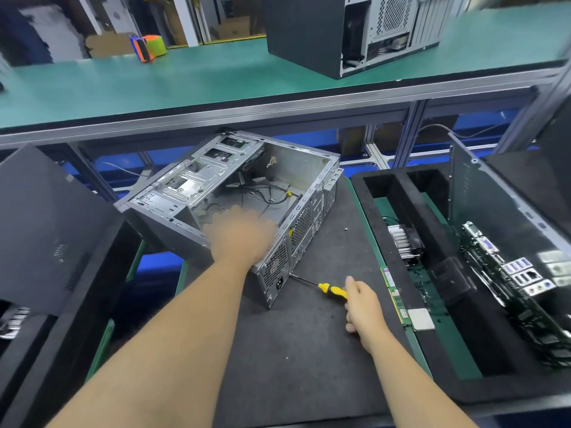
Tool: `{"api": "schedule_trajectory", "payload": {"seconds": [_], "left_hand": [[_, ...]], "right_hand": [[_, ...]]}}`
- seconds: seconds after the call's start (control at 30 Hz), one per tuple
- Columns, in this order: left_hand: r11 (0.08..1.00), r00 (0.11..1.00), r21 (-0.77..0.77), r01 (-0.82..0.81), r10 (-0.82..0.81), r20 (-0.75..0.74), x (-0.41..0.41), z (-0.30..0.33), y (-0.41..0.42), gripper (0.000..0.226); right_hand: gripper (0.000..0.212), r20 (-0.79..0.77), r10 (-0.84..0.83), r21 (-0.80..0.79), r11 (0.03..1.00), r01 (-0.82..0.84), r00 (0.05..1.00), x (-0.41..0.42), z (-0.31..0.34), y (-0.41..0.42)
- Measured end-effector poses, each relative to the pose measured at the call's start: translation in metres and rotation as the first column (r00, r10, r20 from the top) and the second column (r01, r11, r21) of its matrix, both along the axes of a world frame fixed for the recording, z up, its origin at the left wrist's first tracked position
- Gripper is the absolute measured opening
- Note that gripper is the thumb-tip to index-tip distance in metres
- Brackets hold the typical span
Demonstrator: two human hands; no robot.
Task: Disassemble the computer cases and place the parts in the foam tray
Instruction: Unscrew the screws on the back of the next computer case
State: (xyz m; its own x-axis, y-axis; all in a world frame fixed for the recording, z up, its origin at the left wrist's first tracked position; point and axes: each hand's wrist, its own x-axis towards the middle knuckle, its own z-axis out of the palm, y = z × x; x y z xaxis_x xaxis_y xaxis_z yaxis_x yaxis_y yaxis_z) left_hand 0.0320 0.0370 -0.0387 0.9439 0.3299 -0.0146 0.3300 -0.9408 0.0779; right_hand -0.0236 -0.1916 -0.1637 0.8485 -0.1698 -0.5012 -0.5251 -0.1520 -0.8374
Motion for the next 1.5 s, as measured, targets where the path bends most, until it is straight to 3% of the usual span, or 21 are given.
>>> {"api": "schedule_trajectory", "payload": {"seconds": [0.13, 0.37, 0.53, 0.7, 0.83, 0.9, 1.03, 1.2, 1.27, 1.37, 1.43, 1.5], "left_hand": [[1.0, 1.0, -0.001, -0.003, 0.003, -0.002, 0.001, -0.001, 0.0, 0.055], [1.0, 1.0, 0.011, 0.005, -0.005, 0.008, 0.001, -0.002, 0.001, 0.058], [1.0, 1.0, 0.002, 0.001, -0.001, 0.009, 0.001, -0.001, 0.0, 0.057], [1.0, 1.0, -0.003, 0.0, 0.0, 0.013, 0.0, 0.0, 0.0, 0.056], [1.0, 1.0, -0.006, -0.001, 0.001, 0.01, 0.0, 0.001, 0.0, 0.055], [1.0, 1.0, -0.006, 0.001, -0.001, 0.012, 0.0, 0.001, -0.001, 0.055], [1.0, 1.0, -0.007, 0.002, -0.002, 0.012, -0.001, 0.001, 0.0, 0.054], [1.0, 1.0, -0.011, -0.003, 0.004, 0.011, -0.001, 0.001, -0.001, 0.053], [1.0, 1.0, -0.009, -0.004, 0.004, 0.008, -0.001, 0.001, -0.001, 0.054], [1.0, 1.0, -0.005, -0.003, 0.003, 0.006, -0.001, 0.002, -0.001, 0.054], [1.0, 1.0, -0.008, -0.002, 0.002, 0.01, -0.001, 0.002, -0.001, 0.054], [1.0, 1.0, -0.007, -0.001, 0.002, 0.015, -0.001, 0.002, -0.001, 0.054]], "right_hand": [[0.024, -0.057, -0.12, 0.175, 0.976, 0.129, 0.991, 0.002, -0.004, 0.001], [0.02, 0.203, 0.096, -0.146, 0.987, -0.067, 0.974, -0.009, -0.009, -0.001], [0.02, 0.303, 0.088, -0.144, 0.989, -0.046, 0.949, -0.012, -0.009, 0.001], [0.026, 0.267, -0.031, 0.011, 1.0, 0.029, 0.963, -0.011, -0.01, 0.003], [0.005, 0.101, -0.261, 0.261, 0.938, 0.228, 0.96, -0.001, -0.005, 0.005], [0.023, -0.002, -0.274, 0.254, 0.93, 0.266, 0.962, 0.003, -0.004, 0.008], [0.043, -0.154, -0.196, 0.163, 0.962, 0.221, 0.968, 0.003, -0.002, 0.01], [0.027, 0.192, 0.021, -0.211, 0.977, 0.021, 0.981, -0.003, -0.005, 0.009], [0.021, 0.267, 0.08, -0.256, 0.967, -0.009, 0.96, -0.007, -0.004, 0.007], [0.015, 0.298, 0.019, -0.126, 0.992, 0.019, 0.954, -0.011, -0.008, 0.008], [0.006, 0.229, -0.136, 0.097, 0.988, 0.117, 0.964, -0.009, -0.009, 0.009], [0.011, 0.11, -0.268, 0.249, 0.94, 0.234, 0.957, -0.004, -0.006, 0.009]]}}
